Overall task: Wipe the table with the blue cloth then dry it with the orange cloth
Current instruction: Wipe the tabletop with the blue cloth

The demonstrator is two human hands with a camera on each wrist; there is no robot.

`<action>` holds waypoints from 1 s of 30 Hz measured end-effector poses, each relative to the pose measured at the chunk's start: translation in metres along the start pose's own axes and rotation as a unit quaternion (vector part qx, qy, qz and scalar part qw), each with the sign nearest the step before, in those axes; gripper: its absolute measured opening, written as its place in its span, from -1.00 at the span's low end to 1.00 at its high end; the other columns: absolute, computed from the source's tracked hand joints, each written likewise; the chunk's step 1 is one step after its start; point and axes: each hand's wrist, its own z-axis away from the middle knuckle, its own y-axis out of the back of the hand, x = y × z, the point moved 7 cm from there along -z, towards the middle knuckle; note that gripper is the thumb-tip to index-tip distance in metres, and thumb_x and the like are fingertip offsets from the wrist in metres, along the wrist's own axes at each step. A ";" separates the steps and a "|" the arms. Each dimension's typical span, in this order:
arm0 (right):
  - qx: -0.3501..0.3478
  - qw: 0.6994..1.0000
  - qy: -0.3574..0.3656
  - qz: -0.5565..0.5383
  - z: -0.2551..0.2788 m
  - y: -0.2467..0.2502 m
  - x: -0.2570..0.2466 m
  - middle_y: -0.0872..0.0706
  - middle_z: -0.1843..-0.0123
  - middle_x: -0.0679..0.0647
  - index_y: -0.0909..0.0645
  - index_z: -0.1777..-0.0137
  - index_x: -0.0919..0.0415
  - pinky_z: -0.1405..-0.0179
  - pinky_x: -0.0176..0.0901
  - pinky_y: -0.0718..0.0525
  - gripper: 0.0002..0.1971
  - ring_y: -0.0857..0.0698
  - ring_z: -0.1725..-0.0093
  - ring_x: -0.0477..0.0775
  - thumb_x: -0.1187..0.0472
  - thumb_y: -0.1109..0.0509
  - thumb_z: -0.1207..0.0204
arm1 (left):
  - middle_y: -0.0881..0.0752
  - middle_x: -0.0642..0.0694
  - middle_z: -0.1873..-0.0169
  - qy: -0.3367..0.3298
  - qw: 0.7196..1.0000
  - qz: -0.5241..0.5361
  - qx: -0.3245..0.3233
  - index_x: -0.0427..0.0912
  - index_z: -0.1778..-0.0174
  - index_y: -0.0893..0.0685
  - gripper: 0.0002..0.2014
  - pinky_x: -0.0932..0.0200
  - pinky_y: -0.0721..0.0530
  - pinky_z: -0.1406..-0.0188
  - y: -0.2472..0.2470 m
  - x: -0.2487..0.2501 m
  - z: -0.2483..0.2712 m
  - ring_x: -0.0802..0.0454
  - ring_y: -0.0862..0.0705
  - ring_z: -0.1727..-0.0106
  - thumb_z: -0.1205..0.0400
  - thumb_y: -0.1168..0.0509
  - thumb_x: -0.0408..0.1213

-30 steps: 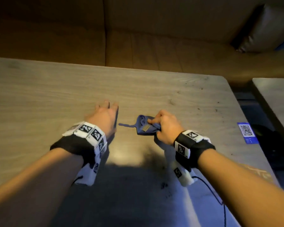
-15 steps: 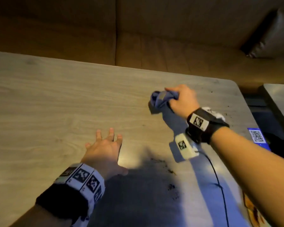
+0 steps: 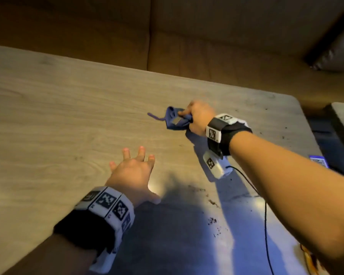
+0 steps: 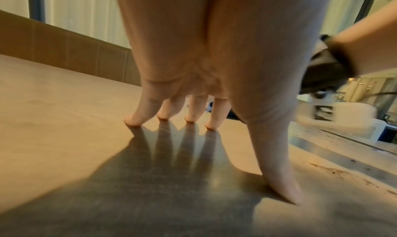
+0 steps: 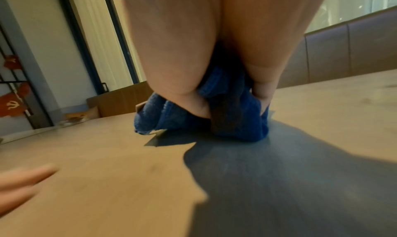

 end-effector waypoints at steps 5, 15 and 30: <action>-0.018 0.999 0.031 -0.009 0.116 -0.056 -0.015 -0.48 -0.27 0.11 -0.62 -0.37 0.04 -0.03 -0.03 -0.57 -0.57 -0.57 -0.11 0.29 0.36 -0.37 -0.52 | 0.05 -0.09 -0.77 -0.015 0.998 0.035 0.057 0.00 -0.74 -0.08 0.07 -0.48 -0.27 -0.56 -0.007 -0.002 0.018 -0.32 0.05 -0.74 -0.43 -0.48 0.31; -0.027 0.997 0.035 -0.068 0.286 -0.130 -0.029 -0.47 -0.29 0.08 -0.56 -0.44 0.02 -0.21 -0.21 -0.43 -0.42 -0.49 -0.27 0.20 0.42 -0.34 -0.40 | 0.37 -0.11 -0.73 -0.050 0.999 0.018 0.009 -0.01 -0.76 0.26 0.38 -0.42 0.01 -0.68 -0.110 0.025 0.139 -0.31 0.30 -0.74 -0.26 -0.43 0.53; 0.026 0.995 -0.084 -0.045 0.211 -0.088 0.039 -0.56 -0.27 0.16 -0.63 -0.35 0.13 0.01 -0.05 -0.61 -0.58 -0.61 -0.15 0.28 0.38 -0.37 -0.49 | 0.25 -0.13 -0.75 -0.024 0.994 -0.097 -0.032 -0.04 -0.76 0.12 0.25 -0.46 -0.24 -0.60 -0.126 0.025 0.131 -0.43 0.17 -0.73 -0.36 -0.58 0.24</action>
